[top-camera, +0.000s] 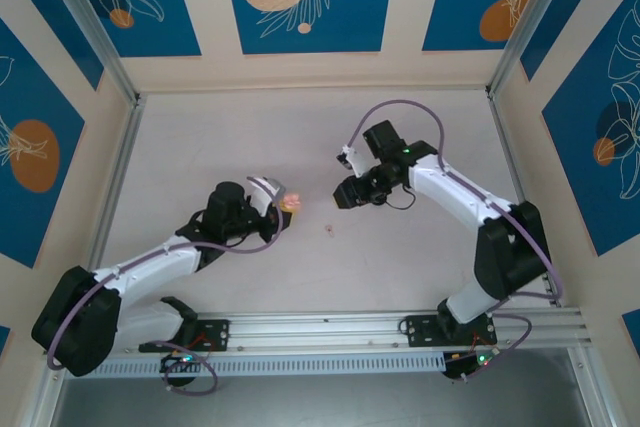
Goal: Insert the wireless bluetooth earbuds into the charging case
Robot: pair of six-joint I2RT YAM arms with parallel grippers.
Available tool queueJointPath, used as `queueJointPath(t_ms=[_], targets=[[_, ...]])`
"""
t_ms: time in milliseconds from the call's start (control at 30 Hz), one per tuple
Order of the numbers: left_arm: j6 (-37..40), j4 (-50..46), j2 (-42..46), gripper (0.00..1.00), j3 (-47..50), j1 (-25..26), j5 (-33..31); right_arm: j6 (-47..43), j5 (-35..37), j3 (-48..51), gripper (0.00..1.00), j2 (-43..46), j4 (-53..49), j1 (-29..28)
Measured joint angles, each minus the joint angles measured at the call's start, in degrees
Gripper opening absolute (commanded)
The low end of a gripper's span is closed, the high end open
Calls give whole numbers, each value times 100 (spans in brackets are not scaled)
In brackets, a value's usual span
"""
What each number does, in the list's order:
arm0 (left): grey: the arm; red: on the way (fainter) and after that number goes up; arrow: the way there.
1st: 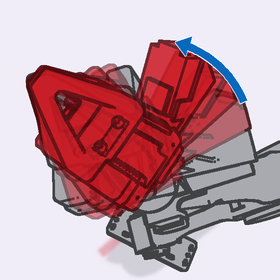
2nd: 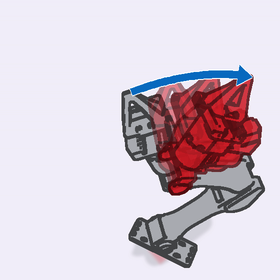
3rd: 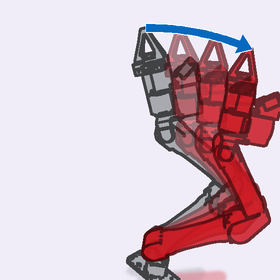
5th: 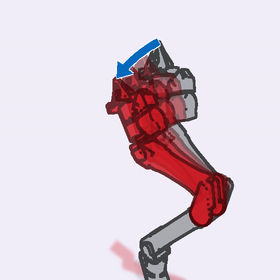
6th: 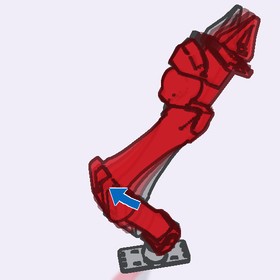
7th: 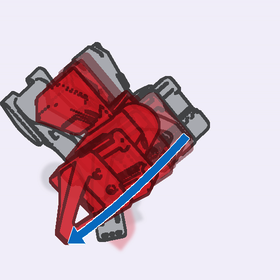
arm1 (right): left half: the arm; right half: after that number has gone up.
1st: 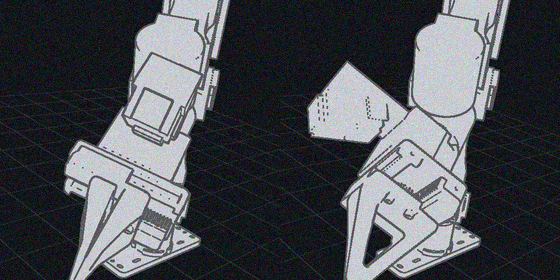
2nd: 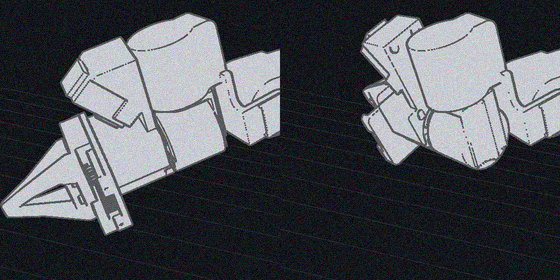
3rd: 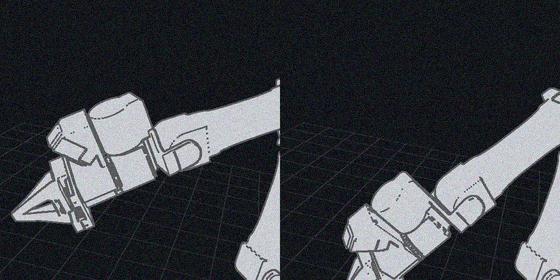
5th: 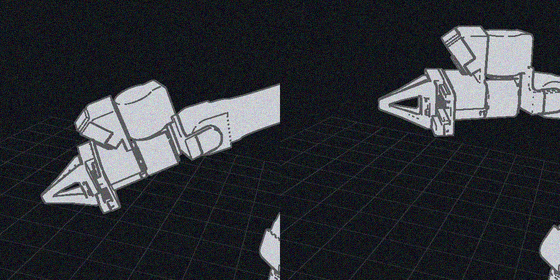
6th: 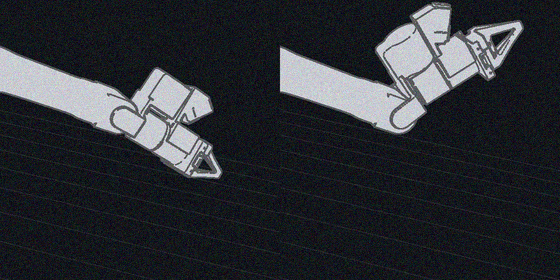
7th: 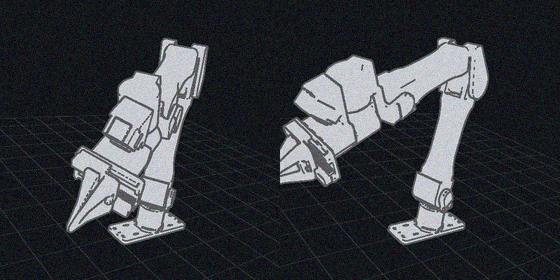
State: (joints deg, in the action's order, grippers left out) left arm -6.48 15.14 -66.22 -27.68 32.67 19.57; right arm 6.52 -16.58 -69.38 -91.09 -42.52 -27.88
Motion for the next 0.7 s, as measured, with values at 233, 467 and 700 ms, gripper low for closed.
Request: queueJointPath(t_ms=[233,467,700], targets=[[-114,-79,197,11,229,-33,-356,643,748,-769,40,-1257,-533,-385],[-116,-149,299,11,236,-37,-501,765,1176,-1226,40,-2057,-896,-719],[-114,-295,387,11,247,-42,-529,767,1397,-1440,39,-2444,-1108,-925]])
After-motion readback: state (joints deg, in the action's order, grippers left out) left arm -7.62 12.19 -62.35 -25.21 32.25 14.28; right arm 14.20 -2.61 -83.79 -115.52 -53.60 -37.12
